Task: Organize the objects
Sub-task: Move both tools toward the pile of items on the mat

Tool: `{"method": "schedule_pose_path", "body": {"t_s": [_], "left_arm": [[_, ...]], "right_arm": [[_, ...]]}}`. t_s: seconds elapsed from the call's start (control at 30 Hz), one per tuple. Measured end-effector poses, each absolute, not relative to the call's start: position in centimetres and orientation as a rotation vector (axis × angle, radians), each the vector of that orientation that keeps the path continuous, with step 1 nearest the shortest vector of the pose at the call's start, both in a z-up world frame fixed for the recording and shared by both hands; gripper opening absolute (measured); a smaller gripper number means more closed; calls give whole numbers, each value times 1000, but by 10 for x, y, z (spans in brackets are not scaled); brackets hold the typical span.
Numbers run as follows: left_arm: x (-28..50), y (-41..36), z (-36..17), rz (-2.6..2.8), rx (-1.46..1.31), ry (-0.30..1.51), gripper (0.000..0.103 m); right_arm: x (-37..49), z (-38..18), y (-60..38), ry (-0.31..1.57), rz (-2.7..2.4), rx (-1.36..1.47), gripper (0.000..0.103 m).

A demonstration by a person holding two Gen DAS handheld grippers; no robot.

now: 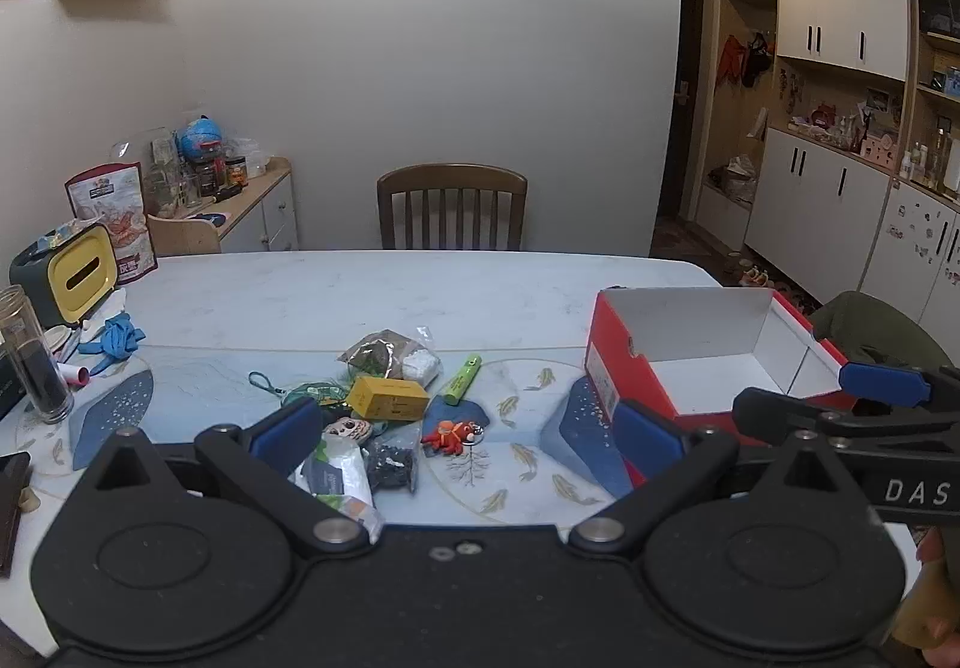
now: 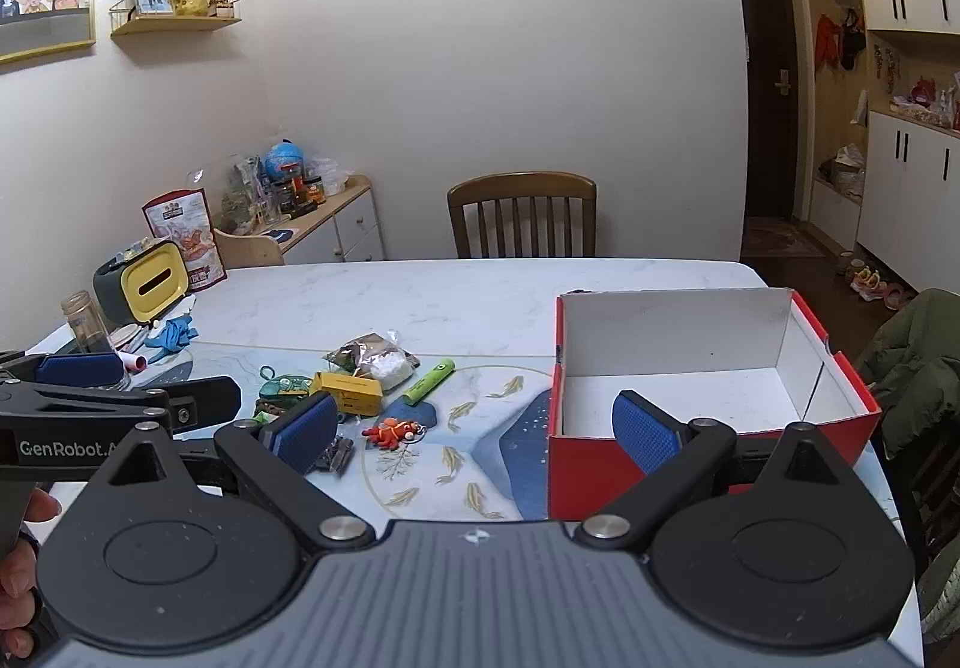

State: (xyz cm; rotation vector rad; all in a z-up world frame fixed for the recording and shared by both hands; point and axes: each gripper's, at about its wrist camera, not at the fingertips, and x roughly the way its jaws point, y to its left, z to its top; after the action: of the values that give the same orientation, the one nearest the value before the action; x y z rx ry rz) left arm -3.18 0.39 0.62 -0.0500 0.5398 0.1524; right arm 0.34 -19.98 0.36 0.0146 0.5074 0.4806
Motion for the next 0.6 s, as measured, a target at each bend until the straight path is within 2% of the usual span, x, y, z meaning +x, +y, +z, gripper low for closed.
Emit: {"method": "schedule_pose_path", "body": {"t_s": [0.6], "left_arm": [[-19,43,-4,155,-71,545,102]], "right_arm": [[12,-2,-157,512,504,-61,99]]}}
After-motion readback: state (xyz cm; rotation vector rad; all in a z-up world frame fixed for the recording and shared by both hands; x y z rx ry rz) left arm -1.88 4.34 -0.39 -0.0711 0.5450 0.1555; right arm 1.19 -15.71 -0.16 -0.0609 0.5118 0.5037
